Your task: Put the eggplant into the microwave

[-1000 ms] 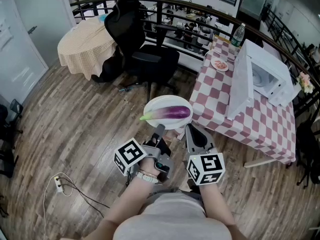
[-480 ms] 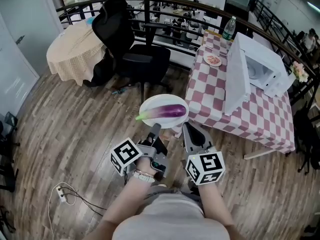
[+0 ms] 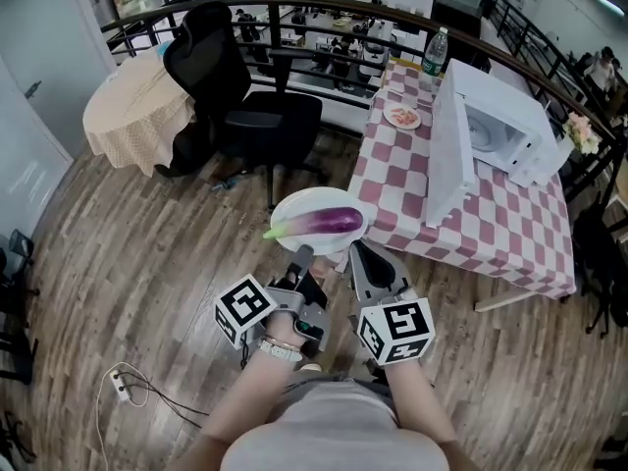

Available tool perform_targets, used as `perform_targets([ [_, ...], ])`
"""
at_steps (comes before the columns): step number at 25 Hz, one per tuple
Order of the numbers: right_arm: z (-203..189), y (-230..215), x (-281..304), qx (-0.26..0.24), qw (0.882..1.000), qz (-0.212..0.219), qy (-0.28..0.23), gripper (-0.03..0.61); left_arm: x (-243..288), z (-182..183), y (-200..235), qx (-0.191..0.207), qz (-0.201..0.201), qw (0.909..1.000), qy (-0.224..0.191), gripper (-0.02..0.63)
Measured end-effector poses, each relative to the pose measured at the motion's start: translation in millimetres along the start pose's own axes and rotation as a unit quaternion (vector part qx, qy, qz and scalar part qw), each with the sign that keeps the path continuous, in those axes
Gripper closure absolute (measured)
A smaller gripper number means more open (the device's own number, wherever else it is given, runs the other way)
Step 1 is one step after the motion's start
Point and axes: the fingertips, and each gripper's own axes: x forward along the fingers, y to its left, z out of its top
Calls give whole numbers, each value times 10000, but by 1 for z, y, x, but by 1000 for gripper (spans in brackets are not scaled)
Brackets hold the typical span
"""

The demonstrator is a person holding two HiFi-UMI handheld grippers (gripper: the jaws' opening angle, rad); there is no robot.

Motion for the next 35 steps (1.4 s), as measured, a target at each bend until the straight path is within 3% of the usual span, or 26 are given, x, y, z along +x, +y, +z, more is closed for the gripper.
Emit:
perform_targets([
  [26,-14,-182,-89,-21,9999,-117,122,554,107,-170,-20,-158,-189,9997,95,597],
  [35,-20,-252,-125,-88,9995,-224,196,554,145,-246,-24,-243,-174,9992,249,597],
])
